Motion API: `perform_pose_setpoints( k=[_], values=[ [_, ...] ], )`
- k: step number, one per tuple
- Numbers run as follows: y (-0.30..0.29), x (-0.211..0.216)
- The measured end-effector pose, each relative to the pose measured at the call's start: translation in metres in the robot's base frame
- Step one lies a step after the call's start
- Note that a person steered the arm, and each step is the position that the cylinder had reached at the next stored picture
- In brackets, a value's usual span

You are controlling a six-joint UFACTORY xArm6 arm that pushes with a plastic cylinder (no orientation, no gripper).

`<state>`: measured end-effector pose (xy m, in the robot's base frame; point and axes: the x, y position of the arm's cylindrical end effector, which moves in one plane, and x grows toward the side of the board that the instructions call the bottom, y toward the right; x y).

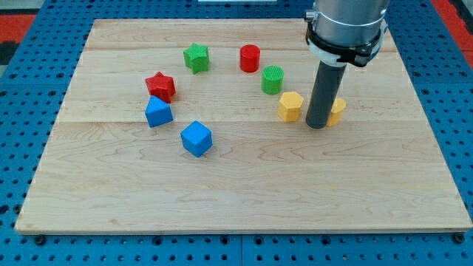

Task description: Place heart right to the cube

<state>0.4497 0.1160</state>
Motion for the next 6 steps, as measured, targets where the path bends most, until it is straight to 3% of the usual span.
perform_pose_setpoints(
  k=[2, 3, 4, 5, 6],
  values=[
    [0.001, 0.013],
    [0.087, 0.032],
    [0.141, -0.01],
    [0.131, -0.071],
    [0.068, -0.043]
  ],
)
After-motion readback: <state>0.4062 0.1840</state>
